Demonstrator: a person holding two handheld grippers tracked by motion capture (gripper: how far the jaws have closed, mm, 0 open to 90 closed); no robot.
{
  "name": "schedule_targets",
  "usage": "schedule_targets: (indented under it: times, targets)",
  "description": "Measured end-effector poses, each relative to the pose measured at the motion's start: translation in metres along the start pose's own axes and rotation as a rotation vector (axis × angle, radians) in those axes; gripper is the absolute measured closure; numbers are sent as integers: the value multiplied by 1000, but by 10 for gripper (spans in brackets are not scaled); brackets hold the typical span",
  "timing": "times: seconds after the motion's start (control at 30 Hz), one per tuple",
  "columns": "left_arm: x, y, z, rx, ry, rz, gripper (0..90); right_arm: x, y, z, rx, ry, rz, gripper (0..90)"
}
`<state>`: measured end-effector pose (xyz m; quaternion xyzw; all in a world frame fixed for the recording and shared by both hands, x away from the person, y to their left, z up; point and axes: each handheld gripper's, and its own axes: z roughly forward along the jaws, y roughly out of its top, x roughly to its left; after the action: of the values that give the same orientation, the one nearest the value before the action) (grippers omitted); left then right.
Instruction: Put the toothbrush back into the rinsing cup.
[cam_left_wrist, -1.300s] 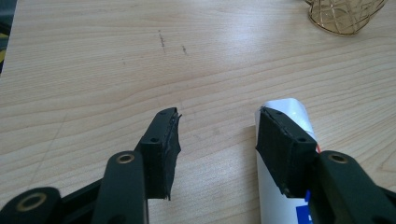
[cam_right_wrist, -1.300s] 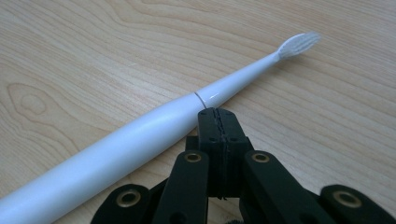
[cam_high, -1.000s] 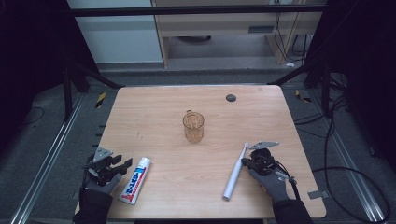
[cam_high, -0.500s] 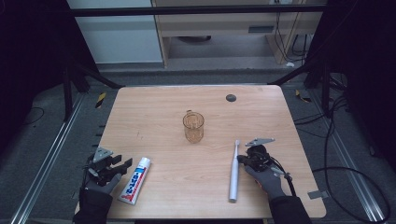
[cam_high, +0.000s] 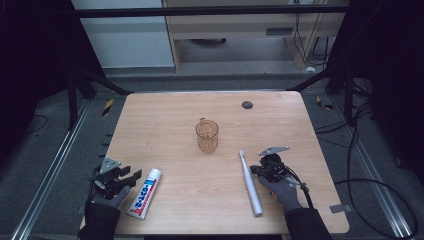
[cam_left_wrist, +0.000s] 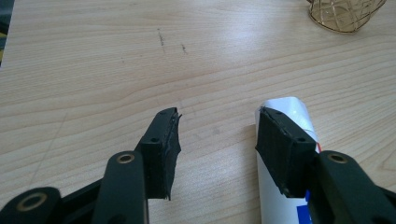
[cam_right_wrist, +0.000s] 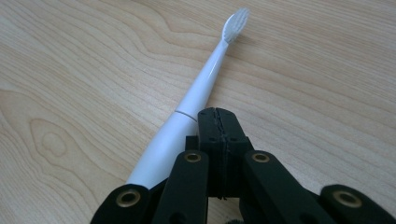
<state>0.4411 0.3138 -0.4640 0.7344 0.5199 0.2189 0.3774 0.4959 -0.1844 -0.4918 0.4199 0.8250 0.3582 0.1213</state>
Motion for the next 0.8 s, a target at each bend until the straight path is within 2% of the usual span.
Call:
schedule_targets:
  times: [0.23, 0.27, 0.37, 0.5, 0.53, 0.57, 0.63, 0.7, 0.77, 0.8]
  targets:
    - [0, 0, 0, 1, -1, -1, 479, -2, 2, -5, -13, -13, -3, 900]
    - [0, 0, 0, 1, -1, -1, 479, -1, 3, -7, -13, -17, 20, 900]
    - [1, 0, 0, 4, -2, 0, 479, -1, 6, -15, -8, -51, 36, 891]
    - [2, 1, 1, 5, -2, -4, 478, -4, 8, -26, -6, -102, 27, 833]
    - [2, 1, 1, 5, -2, -4, 478, -4, 8, -26, -6, -102, 27, 833]
    - [3, 2, 2, 5, -1, -8, 477, -6, 10, -33, 3, -110, 37, 784]
    - [4, 2, 3, 10, -2, -9, 477, -8, 9, -42, 3, -128, 27, 740]
    - [3, 2, 4, 19, 0, -4, 476, -10, 10, -49, 27, -141, 39, 696]
    - [3, 2, 5, 23, 0, 1, 475, -14, 11, -56, 40, -158, 13, 646]
    - [3, 2, 6, 23, 1, 2, 475, -14, 12, -59, 51, -159, 39, 625]
